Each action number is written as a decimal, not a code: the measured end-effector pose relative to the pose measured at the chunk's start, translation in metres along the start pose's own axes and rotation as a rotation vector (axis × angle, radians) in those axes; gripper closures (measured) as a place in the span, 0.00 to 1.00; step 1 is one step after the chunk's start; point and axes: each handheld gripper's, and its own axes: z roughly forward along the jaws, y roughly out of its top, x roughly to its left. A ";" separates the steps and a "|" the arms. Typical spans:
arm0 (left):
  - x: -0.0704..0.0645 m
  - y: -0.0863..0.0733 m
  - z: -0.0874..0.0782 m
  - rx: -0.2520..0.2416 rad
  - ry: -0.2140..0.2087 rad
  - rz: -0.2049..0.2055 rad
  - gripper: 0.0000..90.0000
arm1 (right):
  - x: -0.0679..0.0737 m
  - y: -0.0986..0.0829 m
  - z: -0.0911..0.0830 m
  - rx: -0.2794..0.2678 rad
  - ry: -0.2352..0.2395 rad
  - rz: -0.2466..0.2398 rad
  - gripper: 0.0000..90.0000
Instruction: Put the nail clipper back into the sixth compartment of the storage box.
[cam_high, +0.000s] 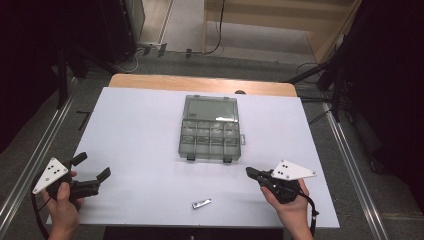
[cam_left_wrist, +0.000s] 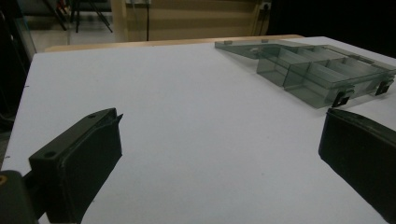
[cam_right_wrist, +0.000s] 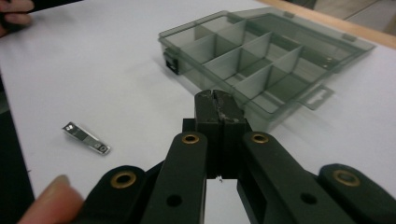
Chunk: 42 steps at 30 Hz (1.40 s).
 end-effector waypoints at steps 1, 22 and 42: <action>0.000 0.000 0.000 0.000 0.000 0.000 0.00 | 0.001 0.002 0.002 0.013 0.004 0.009 1.00; -0.001 0.000 0.001 0.010 -0.013 0.015 0.00 | 0.020 0.026 0.047 0.143 0.097 -0.029 1.00; -0.002 0.000 0.002 0.021 -0.016 0.028 0.00 | 0.047 0.008 0.088 0.324 0.237 -0.073 1.00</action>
